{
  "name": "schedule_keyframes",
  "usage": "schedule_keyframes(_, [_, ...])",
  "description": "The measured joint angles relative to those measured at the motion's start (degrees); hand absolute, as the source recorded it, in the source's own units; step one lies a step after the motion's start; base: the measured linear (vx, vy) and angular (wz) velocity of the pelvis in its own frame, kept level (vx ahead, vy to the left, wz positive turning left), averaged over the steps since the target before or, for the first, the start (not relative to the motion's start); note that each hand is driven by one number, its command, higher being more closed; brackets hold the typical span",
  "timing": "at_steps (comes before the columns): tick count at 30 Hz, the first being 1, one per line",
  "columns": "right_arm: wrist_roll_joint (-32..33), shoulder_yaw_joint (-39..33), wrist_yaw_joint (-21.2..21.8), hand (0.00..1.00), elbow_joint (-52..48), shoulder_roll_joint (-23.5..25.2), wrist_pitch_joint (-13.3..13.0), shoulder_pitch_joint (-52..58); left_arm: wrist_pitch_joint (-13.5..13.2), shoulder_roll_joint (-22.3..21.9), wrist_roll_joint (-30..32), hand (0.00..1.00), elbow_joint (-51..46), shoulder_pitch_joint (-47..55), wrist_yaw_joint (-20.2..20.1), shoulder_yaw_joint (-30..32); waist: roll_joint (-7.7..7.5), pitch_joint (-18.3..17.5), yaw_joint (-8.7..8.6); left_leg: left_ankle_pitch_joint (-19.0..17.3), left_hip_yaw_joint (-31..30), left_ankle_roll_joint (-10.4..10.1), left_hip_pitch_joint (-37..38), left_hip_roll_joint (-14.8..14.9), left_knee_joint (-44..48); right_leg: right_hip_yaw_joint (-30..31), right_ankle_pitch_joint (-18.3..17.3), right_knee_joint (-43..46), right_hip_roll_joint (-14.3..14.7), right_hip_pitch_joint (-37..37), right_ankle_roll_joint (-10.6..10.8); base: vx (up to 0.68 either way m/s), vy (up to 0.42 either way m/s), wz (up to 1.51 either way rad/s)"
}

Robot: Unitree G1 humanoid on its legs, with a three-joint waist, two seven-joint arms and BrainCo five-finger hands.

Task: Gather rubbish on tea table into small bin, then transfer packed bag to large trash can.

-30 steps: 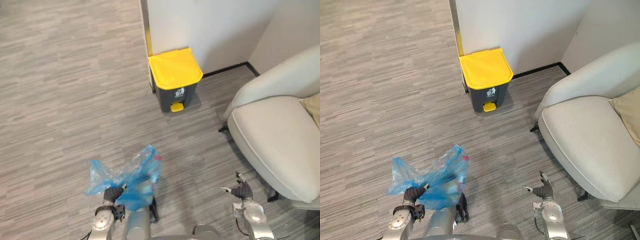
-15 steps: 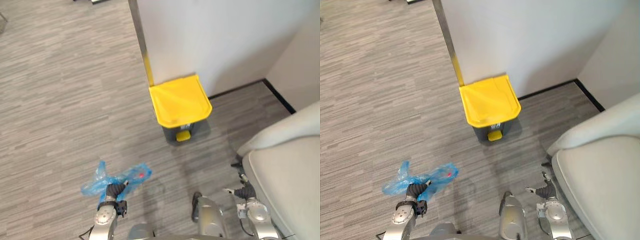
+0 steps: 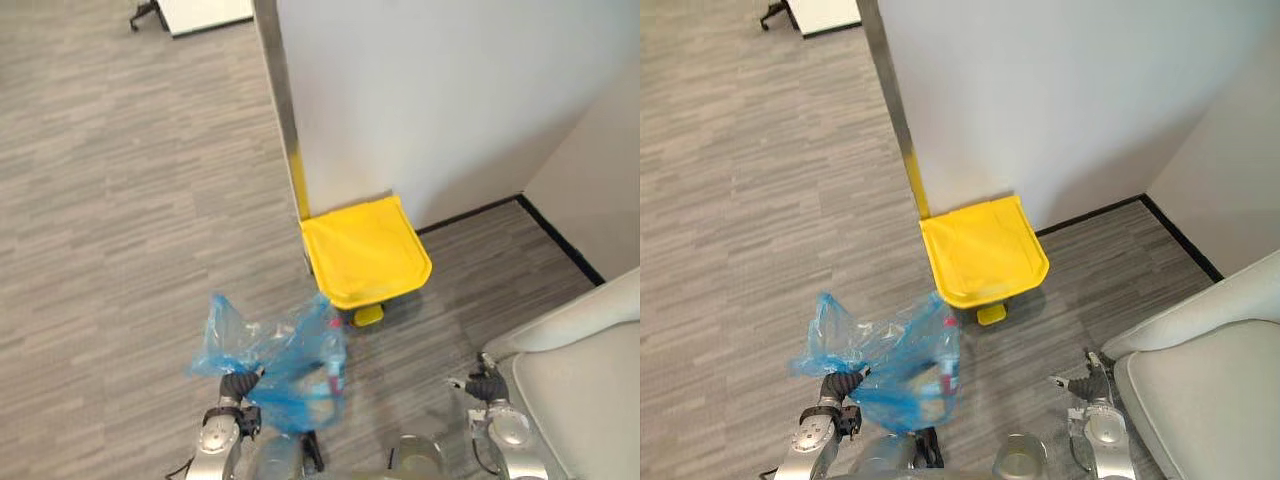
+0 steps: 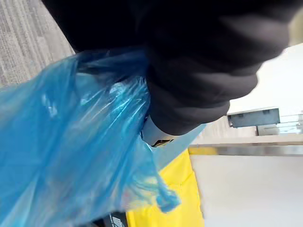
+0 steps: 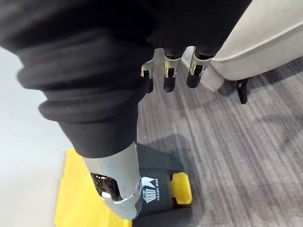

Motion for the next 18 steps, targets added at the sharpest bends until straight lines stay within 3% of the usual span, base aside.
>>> schedule_keyframes(1, [-0.01, 0.16, -0.03, 0.00, 0.12, 0.03, -0.04, 0.37, 0.03, 0.72, 0.35, 1.00, 0.12, 0.03, 0.16, 0.21, 0.40, -0.33, -0.31, 0.07, -0.34, -0.05, 0.32, 0.41, -0.98, 0.10, -3.15, -0.95, 0.68, -1.97, -2.18, 0.18, 0.021, 0.19])
schedule_keyframes(2, [-0.01, 0.31, -0.09, 0.00, 0.17, 0.02, -0.04, 0.40, 0.04, 1.14, 0.43, 1.00, 0.14, -0.06, 0.24, 0.37, -0.03, -0.56, -0.26, 0.23, -0.52, -0.28, 0.31, 0.63, -1.04, 0.19, -4.11, -2.69, 1.12, -2.79, -2.59, 0.12, -0.022, 0.17])
schedule_keyframes(3, [-0.01, 0.35, -0.14, 0.00, 0.20, 0.03, -0.05, 0.54, 0.05, 1.70, 0.51, 1.00, 0.22, -0.05, 0.34, 0.53, -0.18, -0.65, -0.36, 0.38, -0.54, -0.51, 0.36, 0.82, -0.88, 0.30, -4.26, -6.83, 2.24, -3.47, -2.95, 0.14, -0.065, 0.31])
schedule_keyframes(4, [0.00, 0.31, -0.21, 0.00, 0.20, 0.02, -0.06, 1.15, 0.03, 2.56, 0.53, 1.00, 0.26, 0.06, 0.37, 0.53, -0.59, -0.89, -0.46, 0.45, -1.22, -0.71, 0.46, 0.23, -0.86, 0.80, -2.22, -14.63, 3.74, -3.12, -4.40, 0.24, -0.140, 0.55])
schedule_keyframes(5, [0.00, 0.22, -0.22, 0.00, 0.49, -0.38, -0.10, 1.88, 0.08, 2.81, 0.79, 1.00, 0.97, -0.10, 0.40, 0.88, -1.42, -1.48, -0.43, 0.04, -2.49, -1.41, 0.55, -0.69, -0.39, 1.40, 1.77, -18.47, 3.71, -2.34, -4.63, 0.21, -0.123, 0.58])
schedule_keyframes(8, [0.01, -0.07, -0.21, 0.00, 1.92, -1.52, -0.04, 1.88, -0.11, 1.69, 1.12, 1.00, 1.04, 0.71, 0.31, 2.11, 1.98, -3.00, 0.22, -0.58, -3.32, -2.91, 1.43, 1.74, -0.29, -0.49, 2.31, -23.13, 6.25, 1.82, -5.30, 0.24, -0.103, 0.18])
schedule_keyframes(11, [0.00, -0.17, -0.16, 0.00, 1.92, -1.47, -0.05, 1.84, -0.13, 1.69, 1.22, 1.00, 1.04, 1.07, 0.26, 2.26, 2.54, -3.36, 0.23, -0.64, -3.78, -3.42, 2.48, 2.56, -0.96, -1.71, 2.40, -24.95, 7.12, 3.89, -5.44, 0.12, -0.062, 0.11])
schedule_keyframes(18, [0.02, -1.49, -0.20, 0.00, 1.93, -0.71, -0.05, 2.43, -0.05, 1.42, 1.61, 1.00, 1.34, 1.24, 0.09, 1.48, 1.04, -3.60, 0.26, -0.47, -4.69, -3.69, 2.86, 2.22, -2.15, -3.84, 4.05, -29.30, 6.59, 6.95, -4.85, 0.03, 0.022, 0.13])
